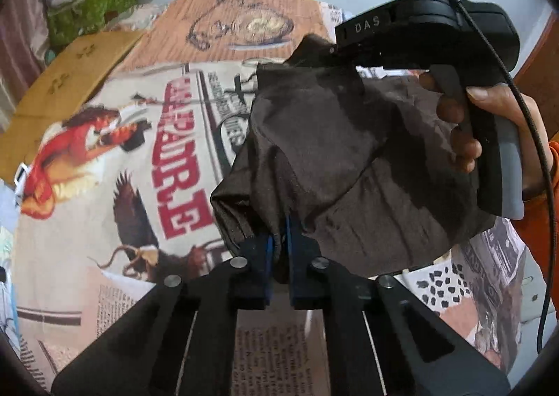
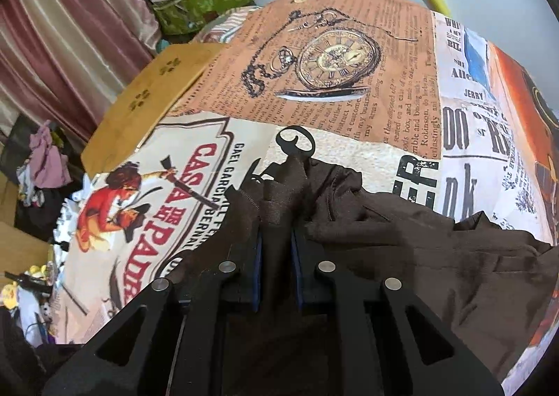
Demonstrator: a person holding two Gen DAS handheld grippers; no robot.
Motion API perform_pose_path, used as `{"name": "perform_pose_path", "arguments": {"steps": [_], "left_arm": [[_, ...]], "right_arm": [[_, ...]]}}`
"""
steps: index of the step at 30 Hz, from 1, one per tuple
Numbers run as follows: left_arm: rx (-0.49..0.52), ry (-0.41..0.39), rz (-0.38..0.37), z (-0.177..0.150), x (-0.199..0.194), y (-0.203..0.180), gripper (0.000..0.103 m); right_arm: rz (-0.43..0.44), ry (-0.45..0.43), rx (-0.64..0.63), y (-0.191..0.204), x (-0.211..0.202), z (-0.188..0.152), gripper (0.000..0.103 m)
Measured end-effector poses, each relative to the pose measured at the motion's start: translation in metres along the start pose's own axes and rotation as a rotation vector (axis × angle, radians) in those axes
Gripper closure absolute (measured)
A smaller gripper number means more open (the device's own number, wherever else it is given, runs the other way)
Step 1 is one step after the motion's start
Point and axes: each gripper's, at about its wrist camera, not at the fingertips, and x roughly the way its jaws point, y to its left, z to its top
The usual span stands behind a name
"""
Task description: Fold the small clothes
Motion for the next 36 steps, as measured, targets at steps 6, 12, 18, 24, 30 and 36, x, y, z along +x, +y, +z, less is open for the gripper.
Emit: {"name": "perform_pose_path", "arguments": {"steps": [6,12,18,24,30,36], "left_arm": [[0.041,-0.128,0.035,0.013,-0.043,-0.017,0.098],[0.1,-0.229,-0.039,0.035,-0.081,-0.059,0.098],[0.209,-0.206,-0.132,0.042,-0.071,-0.127,0.098],[0.292,-0.122,-0.215,0.043,-0.032,-0.184,0.098],[0.343,-0.055,-0.248,0.04,0.004,-0.217,0.098],[0.337,-0.007,-0.241,0.037,0.022,-0.216,0.084]], "right_arm": [[0.038,-0.051,0.003,-0.015,-0.029,0.0,0.093],[0.053,-0.124,0.029,-0.038,-0.064,-0.004,0.093],[0.006,-0.147,0.049,-0.072,-0.086,-0.019,0.093],[-0.064,-0.145,0.063,-0.112,-0.1,-0.037,0.093],[-0.144,-0.141,0.076,-0.135,-0.106,-0.052,0.08],[-0.148,-0.172,0.135,-0.155,-0.134,-0.075,0.051]]}}
